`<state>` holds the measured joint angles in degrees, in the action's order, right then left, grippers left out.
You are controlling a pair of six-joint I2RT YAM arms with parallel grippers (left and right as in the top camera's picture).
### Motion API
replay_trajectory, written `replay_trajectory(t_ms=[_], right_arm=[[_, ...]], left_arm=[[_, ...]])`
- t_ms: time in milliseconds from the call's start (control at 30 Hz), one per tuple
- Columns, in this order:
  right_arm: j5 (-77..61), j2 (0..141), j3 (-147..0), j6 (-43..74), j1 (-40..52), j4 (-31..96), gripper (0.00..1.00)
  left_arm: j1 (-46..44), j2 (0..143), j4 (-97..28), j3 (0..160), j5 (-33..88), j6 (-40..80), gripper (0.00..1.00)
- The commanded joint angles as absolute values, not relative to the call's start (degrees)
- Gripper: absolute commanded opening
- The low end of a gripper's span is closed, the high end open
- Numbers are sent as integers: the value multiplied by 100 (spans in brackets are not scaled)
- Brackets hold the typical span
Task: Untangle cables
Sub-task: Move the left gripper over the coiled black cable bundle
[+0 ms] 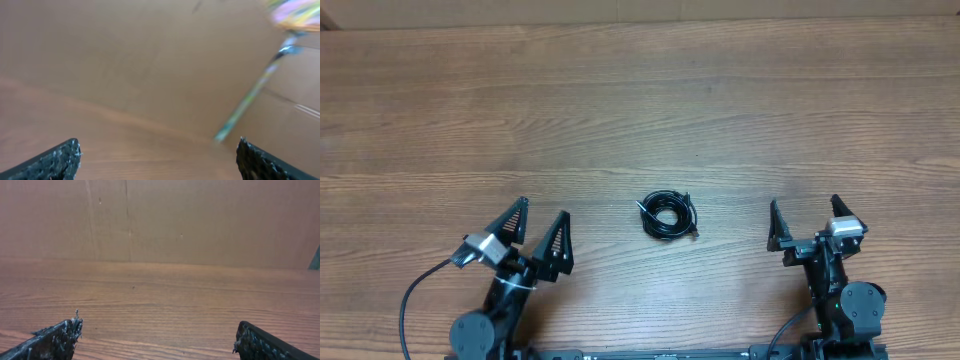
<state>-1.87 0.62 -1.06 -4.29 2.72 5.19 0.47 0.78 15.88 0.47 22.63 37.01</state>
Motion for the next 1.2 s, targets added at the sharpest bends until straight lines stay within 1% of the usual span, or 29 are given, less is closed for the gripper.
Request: replay_trajectory(t_ms=[0,67,167,433,600,867,1167], right_arm=[[-117,16,-49,-436,292,484,100],[-117,16,-49,-436,292,484,100],[-117,16,-49,-436,292,484,100],[-117,16,-49,-438,292,484,100],[-117,16,-49,-438,292,484,100],[-117,16,-49,-436,292,484,100],[-117,16,-49,-438,292,484,100]], left_arm=[[73,25,2167,54,2864,3374,99],[73,25,2318,202,2921,2880,100],[73,27,2121,615,2888,2427,99],[73,296,585,2285,2895,1485,100],[73,928,-368,3444,3317,1079,100],[73,2309,-2357,5343,3413,886,100],[73,3675,-4978,7183,3240,617,100]])
